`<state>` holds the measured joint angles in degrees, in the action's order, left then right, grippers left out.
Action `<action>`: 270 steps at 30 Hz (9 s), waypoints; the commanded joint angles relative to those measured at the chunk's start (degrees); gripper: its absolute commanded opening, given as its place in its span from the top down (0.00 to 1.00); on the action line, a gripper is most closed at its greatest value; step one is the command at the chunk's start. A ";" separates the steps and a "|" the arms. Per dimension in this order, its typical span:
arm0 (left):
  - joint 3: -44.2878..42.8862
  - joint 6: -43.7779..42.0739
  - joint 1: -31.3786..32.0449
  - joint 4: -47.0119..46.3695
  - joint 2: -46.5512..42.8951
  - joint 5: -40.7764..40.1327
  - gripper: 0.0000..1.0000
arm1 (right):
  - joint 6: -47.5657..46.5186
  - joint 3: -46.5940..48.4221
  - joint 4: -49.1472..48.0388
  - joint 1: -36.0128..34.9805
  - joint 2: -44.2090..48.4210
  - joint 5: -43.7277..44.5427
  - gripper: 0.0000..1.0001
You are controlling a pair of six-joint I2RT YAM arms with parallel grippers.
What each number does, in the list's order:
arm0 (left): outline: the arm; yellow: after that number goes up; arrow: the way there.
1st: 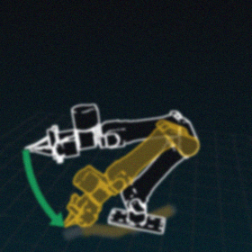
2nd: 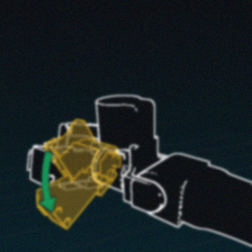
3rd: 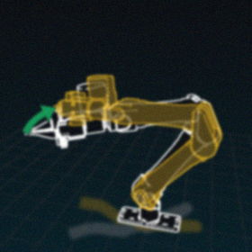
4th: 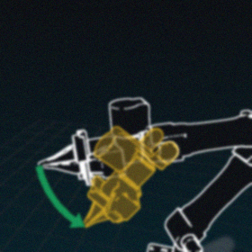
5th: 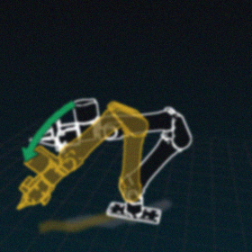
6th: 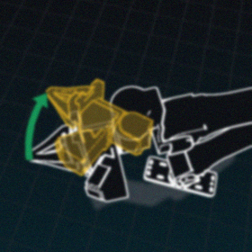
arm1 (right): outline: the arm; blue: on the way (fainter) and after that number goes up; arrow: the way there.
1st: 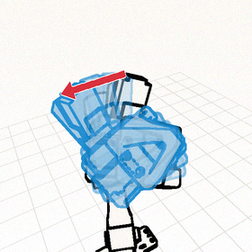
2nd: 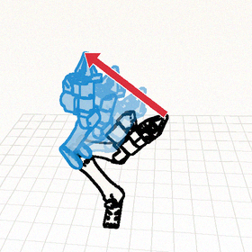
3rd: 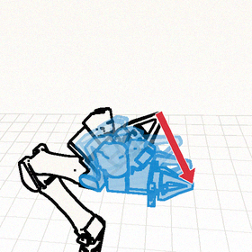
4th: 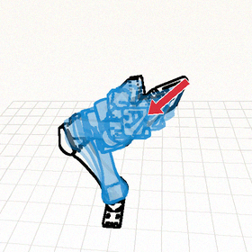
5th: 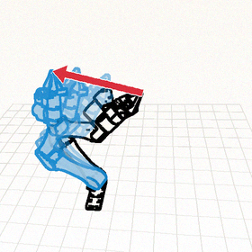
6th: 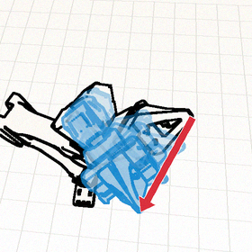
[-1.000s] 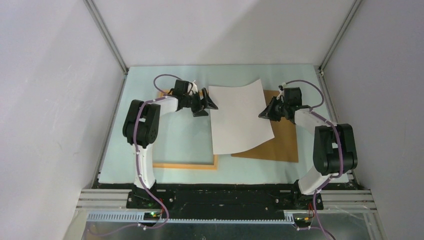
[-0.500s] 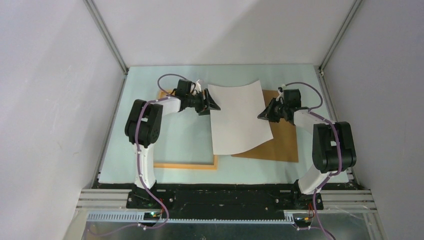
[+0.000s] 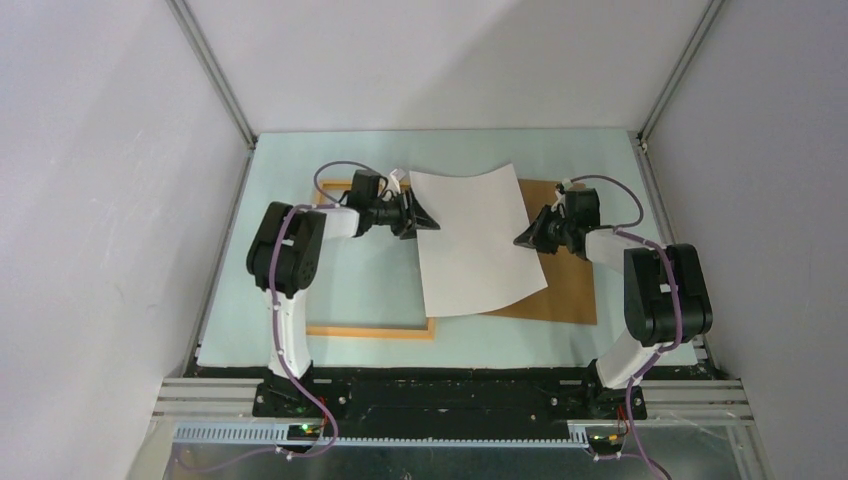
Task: Put the photo into the frame
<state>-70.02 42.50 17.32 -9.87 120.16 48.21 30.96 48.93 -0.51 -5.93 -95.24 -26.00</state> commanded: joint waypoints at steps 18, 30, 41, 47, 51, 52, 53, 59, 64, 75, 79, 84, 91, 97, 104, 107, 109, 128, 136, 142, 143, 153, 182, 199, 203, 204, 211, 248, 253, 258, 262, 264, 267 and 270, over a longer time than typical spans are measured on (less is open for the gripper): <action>7.09 8.82 -0.70 -14.52 -6.30 -1.73 0.66 | 2.55 -3.88 -6.28 -2.56 4.20 1.29 1.00; 7.92 7.47 -0.71 -14.13 -4.90 -3.48 0.73 | 3.27 -4.90 -7.49 -2.37 4.93 0.48 1.00; 7.09 4.69 -0.71 -10.17 -4.32 -5.55 0.71 | 3.56 -5.23 -8.36 -2.28 4.88 -0.19 1.00; 6.42 4.78 -0.71 -10.00 -3.63 -5.45 0.90 | 3.55 -5.34 -8.41 -2.30 5.10 -0.43 1.00; 6.49 4.91 -1.41 -9.81 -4.20 -5.23 1.00 | 3.31 -5.58 -8.51 -2.26 5.59 -0.22 1.00; 6.57 4.85 -2.05 -9.68 -4.77 -5.05 1.00 | 3.18 -5.68 -8.36 -2.27 5.81 -0.16 1.00; 6.69 4.49 -2.39 -9.06 -5.12 -4.59 1.00 | 3.09 -5.73 -8.32 -2.29 5.88 -0.05 0.97; 4.53 -5.74 -7.00 5.53 -10.15 -4.51 1.00 | 2.39 -5.84 -8.29 -3.31 6.19 0.60 0.59; 2.00 -18.05 -10.26 20.46 -12.71 -5.63 1.00 | 0.48 -5.73 -8.41 -6.31 6.86 2.30 0.38; -2.05 -35.68 -19.09 42.90 -16.29 -12.93 1.00 | -1.28 -5.69 -7.65 -7.96 8.29 4.73 0.32; -2.40 -39.85 -21.16 46.44 -17.89 -17.42 1.00 | -1.34 -5.74 -7.41 -7.81 8.53 4.91 0.32; -2.78 -42.33 -22.70 47.75 -19.75 -22.70 1.00 | -1.17 -5.76 -7.48 -7.95 8.67 4.82 0.33; -4.11 -44.02 -23.38 47.92 -19.70 -25.61 1.00 | -1.08 -5.70 -7.48 -7.93 8.76 4.90 0.34; -5.42 -45.32 -23.45 48.14 -18.57 -27.46 1.00 | -1.25 -5.68 -7.55 -7.78 8.71 5.10 0.34; -7.19 -46.55 -23.50 48.69 -16.78 -27.36 1.00 | -1.39 -5.71 -7.67 -7.78 8.54 5.32 0.34; -7.83 -46.45 -23.40 48.76 -16.22 -26.81 1.00 | -1.52 -5.73 -7.70 -7.86 8.56 5.41 0.34; -8.04 -46.25 -23.39 48.80 -15.89 -26.25 1.00 | -1.58 -5.70 -7.67 -7.84 8.58 5.43 0.34; -6.86 -44.65 -22.66 48.75 -15.93 -26.59 1.00 | -1.69 -5.70 -7.75 -7.87 8.65 5.52 0.34; -6.38 -43.76 -22.68 48.71 -15.98 -26.95 1.00 | -1.68 -5.70 -7.74 -7.80 8.78 5.43 0.34; -5.60 -43.04 -22.65 48.58 -16.45 -27.05 1.00 | -1.61 -5.73 -7.83 -7.86 8.70 5.35 0.34; -5.59 -42.99 -22.62 48.55 -16.49 -27.08 1.00 | -1.61 -5.71 -7.83 -7.86 8.72 5.34 0.34; -5.03 -40.59 -22.62 48.15 -16.09 -26.39 1.00 | -1.60 -5.69 -7.86 -7.78 8.86 5.35 0.34; -6.61 -42.41 -22.77 47.91 -14.54 -32.81 0.59 | -1.60 -5.71 -7.75 -7.79 8.83 5.38 0.35; -8.55 -43.99 -22.67 48.23 -13.10 -34.87 0.28 | -1.68 -5.74 -7.75 -7.79 8.95 5.34 0.34; -9.14 -43.99 -22.61 48.30 -12.71 -34.65 0.27 | -1.77 -5.75 -7.66 -7.74 9.09 5.43 0.34; -9.15 -44.08 -22.60 48.39 -12.63 -34.51 0.27 | -1.77 -5.70 -7.66 -7.71 9.10 5.43 0.34; -9.28 -44.26 -22.49 48.56 -12.41 -34.11 0.26 | -1.80 -5.69 -7.75 -7.75 8.94 5.48 0.35; -8.94 -43.78 1.48 42.72 -24.74 -28.15 0.00 | -22.99 4.64 12.27 10.01 11.51 16.91 0.02; -15.92 -40.71 8.63 41.79 -19.87 -28.57 0.00 | -27.50 6.51 16.69 14.87 7.77 17.87 0.03; -26.84 -37.27 13.12 41.73 -11.29 -28.57 0.00 | -30.63 8.36 19.36 19.40 3.69 18.61 0.03; -34.97 -32.86 15.01 41.75 -3.57 -26.49 0.00 | -32.25 9.48 20.53 21.47 0.63 17.81 0.04; -37.86 -30.76 16.13 41.77 -0.38 -26.21 0.00 | -32.80 9.54 20.55 22.05 -0.54 17.40 0.05; -41.66 -29.86 17.38 41.75 3.68 -27.45 0.00 | -32.96 10.06 21.07 22.69 -1.89 16.23 0.06; -43.60 -27.65 18.38 41.75 6.12 -30.70 0.00 | -33.05 10.52 21.46 22.88 -2.85 14.58 0.08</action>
<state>-109.43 10.59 34.30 32.32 124.31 20.12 -0.51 56.80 19.97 16.62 -97.17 -9.02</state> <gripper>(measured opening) 0.995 0.932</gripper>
